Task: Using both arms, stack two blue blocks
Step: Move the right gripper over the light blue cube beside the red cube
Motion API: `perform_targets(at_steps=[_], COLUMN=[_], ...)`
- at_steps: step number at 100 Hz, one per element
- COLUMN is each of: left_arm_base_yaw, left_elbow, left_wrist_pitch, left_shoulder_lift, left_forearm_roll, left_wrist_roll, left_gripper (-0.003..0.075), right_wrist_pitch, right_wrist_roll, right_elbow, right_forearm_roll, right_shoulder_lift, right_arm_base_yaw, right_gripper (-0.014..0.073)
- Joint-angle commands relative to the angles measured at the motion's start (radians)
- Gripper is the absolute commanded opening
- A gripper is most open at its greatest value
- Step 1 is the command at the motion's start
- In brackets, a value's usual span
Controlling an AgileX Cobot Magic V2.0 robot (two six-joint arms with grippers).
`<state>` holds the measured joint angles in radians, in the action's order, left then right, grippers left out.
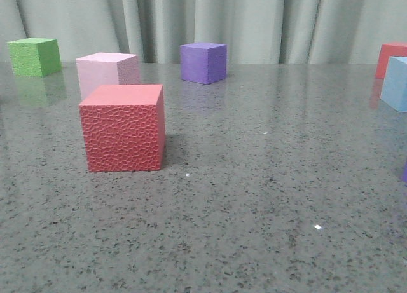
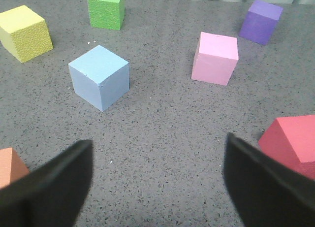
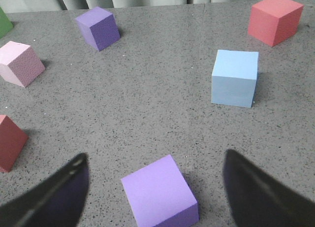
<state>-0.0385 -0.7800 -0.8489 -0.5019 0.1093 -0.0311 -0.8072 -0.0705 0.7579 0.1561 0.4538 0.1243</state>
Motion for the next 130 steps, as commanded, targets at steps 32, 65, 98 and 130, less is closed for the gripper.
perform_targets(at_steps=[32, 65, 98, 130], left_arm_base_yaw=[0.003, 0.003, 0.003, 0.003], left_elbow=[-0.034, -0.034, -0.034, -0.034], left_wrist_pitch=[0.068, 0.069, 0.067, 0.067], left_shoulder_lift=[-0.012, -0.012, -0.012, -0.012], left_forearm_roll=[0.015, 0.015, 0.015, 0.015], left_wrist_roll=[0.011, 0.011, 0.011, 0.011], left_gripper=[0.0655, 0.0655, 0.0655, 0.0655], right_wrist_pitch=[0.075, 0.114, 0.105, 0.104], right_wrist_roll=[0.005, -0.073, -0.141, -0.141], right_elbow=[0.028, 0.068, 0.21, 0.364], right_forearm_roll=[0.011, -0.078, -0.216, -0.225], right_shoulder_lift=[0.015, 0.071, 0.329, 0.625], right_arm_base_yaw=[0.001, -0.005, -0.023, -0.023], right_gripper=[0.0636, 0.0636, 0.0636, 0.0636])
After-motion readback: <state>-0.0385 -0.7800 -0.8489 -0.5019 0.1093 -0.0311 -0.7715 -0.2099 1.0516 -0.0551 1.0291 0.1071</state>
